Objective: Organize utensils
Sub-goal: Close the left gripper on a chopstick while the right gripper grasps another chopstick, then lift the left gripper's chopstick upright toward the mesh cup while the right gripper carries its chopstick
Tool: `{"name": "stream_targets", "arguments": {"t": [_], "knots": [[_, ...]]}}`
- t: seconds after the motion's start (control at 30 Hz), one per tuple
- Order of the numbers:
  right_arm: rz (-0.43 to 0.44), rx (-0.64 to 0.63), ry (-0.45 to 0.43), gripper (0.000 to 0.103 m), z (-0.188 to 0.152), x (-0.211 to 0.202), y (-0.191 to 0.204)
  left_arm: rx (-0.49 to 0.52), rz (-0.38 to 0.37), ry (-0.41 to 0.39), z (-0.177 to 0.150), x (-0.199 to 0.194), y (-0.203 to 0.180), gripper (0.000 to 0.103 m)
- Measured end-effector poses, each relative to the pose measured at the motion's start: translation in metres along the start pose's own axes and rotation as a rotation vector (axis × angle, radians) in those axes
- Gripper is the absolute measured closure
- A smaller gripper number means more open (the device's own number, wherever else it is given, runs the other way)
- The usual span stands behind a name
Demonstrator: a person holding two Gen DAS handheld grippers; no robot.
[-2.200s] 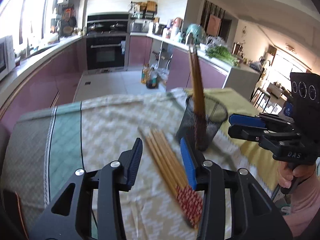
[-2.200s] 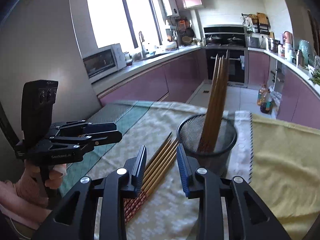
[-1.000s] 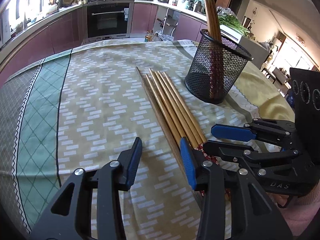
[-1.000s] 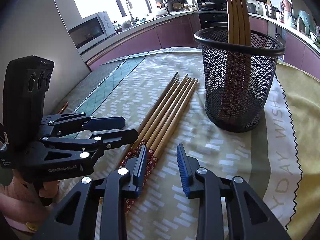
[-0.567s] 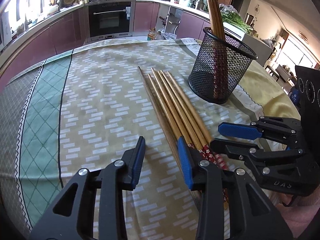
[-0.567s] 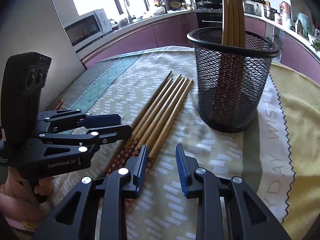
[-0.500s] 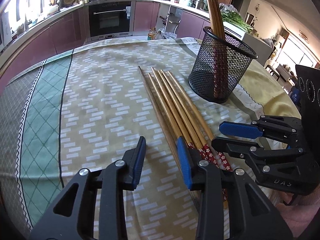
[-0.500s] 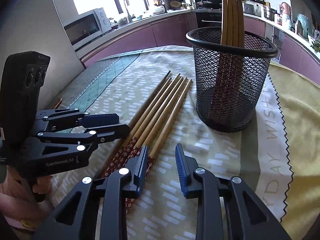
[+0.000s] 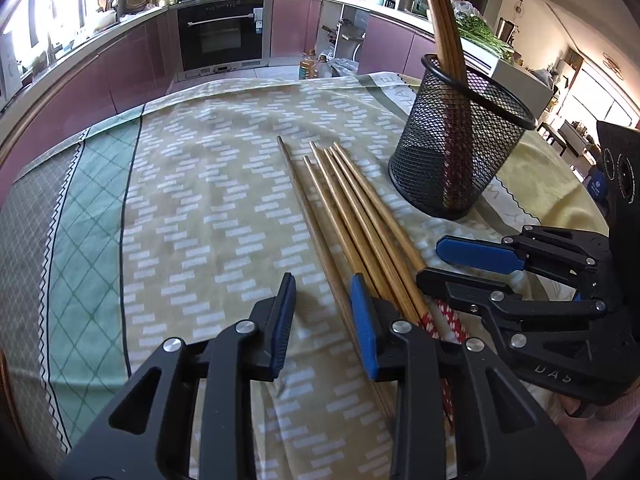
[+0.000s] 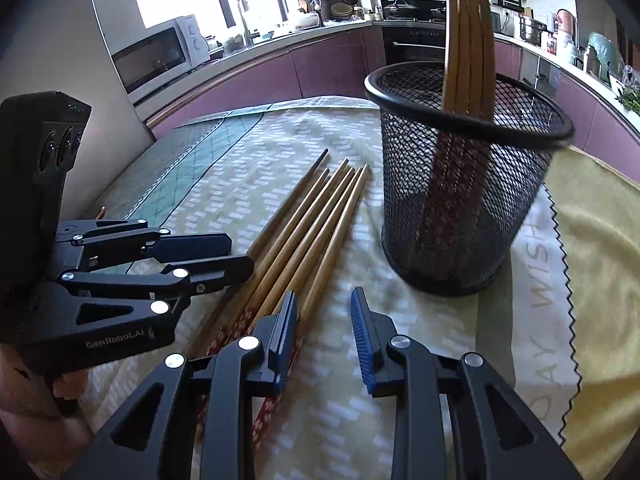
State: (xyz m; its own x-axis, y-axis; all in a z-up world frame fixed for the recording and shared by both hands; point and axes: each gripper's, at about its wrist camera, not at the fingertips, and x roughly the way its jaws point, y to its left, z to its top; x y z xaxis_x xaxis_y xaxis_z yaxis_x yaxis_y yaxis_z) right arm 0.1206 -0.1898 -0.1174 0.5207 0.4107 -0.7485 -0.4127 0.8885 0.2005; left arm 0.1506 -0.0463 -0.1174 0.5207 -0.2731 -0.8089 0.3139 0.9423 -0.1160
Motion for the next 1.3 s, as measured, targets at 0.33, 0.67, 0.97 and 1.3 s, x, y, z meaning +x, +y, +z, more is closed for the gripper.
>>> {"name": "stream_targets", "arguments": {"t": [0.33, 0.67, 0.97, 1.3], "knots": [[0.025, 0.057, -0.003, 0.094, 0.003, 0.004, -0.008, -0.038, -0.024, -0.008, 0.002, 0.003, 0.0, 0.092], [0.102, 0.102, -0.048, 0.097, -0.004, -0.016, -0.016, -0.079, -0.073, -0.047, -0.012, -0.02, 0.003, 0.095], [0.104, 0.05, 0.004, 0.095, -0.007, -0.009, -0.009, -0.039, -0.098, 0.001, -0.023, -0.018, -0.004, 0.094], [0.054, 0.016, 0.015, 0.093, 0.005, 0.005, -0.006, -0.006, -0.136, 0.034, -0.002, 0.001, 0.001, 0.091]]}}
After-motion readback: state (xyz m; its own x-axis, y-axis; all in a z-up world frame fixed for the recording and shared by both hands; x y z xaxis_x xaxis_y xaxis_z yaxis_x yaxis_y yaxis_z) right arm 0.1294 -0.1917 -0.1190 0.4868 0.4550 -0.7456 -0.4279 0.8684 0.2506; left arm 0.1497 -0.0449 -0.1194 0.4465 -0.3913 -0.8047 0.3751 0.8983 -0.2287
